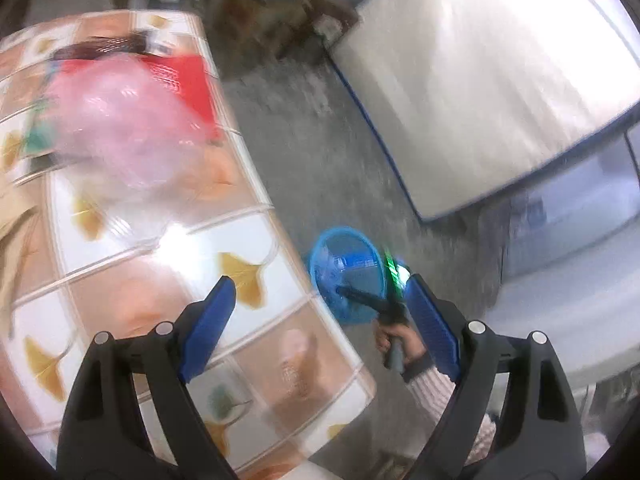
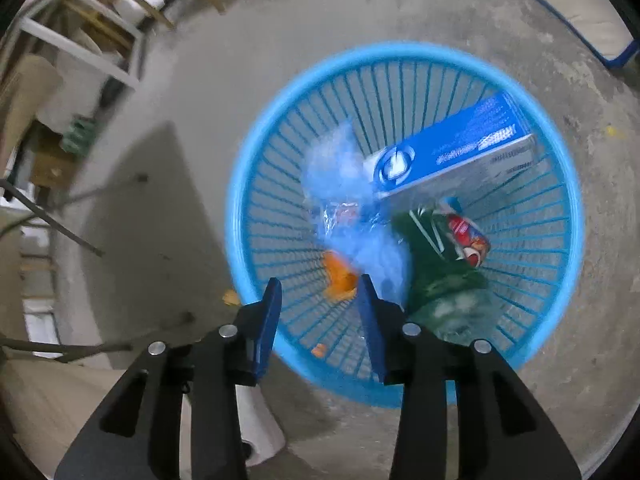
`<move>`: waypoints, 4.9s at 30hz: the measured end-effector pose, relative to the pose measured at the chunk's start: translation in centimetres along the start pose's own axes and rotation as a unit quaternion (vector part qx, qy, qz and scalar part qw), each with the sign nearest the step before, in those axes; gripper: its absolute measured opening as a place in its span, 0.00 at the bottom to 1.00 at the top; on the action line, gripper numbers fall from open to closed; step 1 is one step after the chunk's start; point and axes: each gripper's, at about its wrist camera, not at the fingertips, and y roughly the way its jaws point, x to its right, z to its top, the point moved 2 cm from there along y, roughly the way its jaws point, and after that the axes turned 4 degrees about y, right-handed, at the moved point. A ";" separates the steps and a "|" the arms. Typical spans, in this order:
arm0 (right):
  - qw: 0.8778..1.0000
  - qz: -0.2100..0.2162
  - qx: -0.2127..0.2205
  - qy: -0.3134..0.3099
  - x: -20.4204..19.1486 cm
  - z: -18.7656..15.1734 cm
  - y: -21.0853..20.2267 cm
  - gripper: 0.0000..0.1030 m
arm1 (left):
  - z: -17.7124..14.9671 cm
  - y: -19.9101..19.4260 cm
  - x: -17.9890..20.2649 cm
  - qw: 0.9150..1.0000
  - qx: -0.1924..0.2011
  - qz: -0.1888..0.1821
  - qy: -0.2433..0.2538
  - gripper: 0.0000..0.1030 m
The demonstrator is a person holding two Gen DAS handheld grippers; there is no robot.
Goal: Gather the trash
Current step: 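Open both tools to drop the bag and peel into the wastebasket, then move both tools back over the table toward the remaining trash, then grasp the beige cloth with the left tool while the right tool grasps the clear container, then carry the beige cloth and clear container over the blue wastebasket with both tools, then open both tools to drop the cloth and container into the wastebasket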
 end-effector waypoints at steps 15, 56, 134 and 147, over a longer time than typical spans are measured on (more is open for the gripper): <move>0.984 0.115 0.137 -0.025 -7.3 -7.4 -16.8 0.54 | -8.1 -14.6 -8.3 0.979 0.177 0.105 0.004 0.82; 0.846 0.051 0.042 -0.528 -50.8 -3.3 -12.6 0.85 | -2.5 -6.7 -21.1 0.948 0.037 0.303 0.093 0.57; 0.980 0.059 0.148 0.123 11.3 -7.3 -17.0 0.80 | -4.0 42.5 13.3 0.946 -0.301 0.093 0.081 0.55; 0.988 -0.003 0.151 0.008 5.4 -1.4 -12.3 0.80 | 1.7 29.9 15.1 0.967 -0.220 0.031 0.121 0.67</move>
